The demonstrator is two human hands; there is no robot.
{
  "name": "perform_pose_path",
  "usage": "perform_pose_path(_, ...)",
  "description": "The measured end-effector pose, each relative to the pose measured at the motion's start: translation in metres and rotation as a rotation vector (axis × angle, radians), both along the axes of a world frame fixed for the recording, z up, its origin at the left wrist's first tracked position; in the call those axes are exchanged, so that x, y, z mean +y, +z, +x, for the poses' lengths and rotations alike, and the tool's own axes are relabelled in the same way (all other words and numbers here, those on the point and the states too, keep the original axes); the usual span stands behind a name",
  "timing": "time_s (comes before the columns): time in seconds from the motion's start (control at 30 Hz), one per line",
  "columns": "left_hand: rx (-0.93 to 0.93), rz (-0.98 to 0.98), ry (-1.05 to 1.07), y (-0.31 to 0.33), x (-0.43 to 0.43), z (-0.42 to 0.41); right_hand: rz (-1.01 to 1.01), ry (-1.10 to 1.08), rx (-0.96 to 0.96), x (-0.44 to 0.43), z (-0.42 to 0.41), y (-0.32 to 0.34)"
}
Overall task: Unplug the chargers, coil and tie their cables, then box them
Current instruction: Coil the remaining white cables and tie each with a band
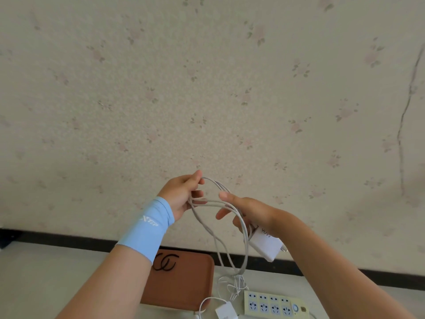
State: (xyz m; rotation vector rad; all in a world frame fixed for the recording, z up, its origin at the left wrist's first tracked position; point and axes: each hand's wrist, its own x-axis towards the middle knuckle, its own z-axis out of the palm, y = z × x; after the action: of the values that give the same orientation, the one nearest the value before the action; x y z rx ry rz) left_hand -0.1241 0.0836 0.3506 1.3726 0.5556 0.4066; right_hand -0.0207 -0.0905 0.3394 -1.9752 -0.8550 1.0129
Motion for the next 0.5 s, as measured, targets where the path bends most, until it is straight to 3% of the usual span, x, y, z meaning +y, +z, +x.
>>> perform_pose_path(0.17, -0.066, 0.053, -0.011, 0.000, -0.010, 0.003, -0.008, 0.126, 0.092, -0.001, -0.010, 0.001)
perform_pose_path(0.37, -0.179, -0.336, -0.161, 0.000, -0.025, 0.010, -0.049, 0.203, 0.132, 0.004, -0.021, -0.003)
perform_pose_path(0.5, -0.253, -0.500, -0.084, 0.001, -0.023, 0.014, 0.082, 0.146, 0.109, 0.003, -0.019, -0.001)
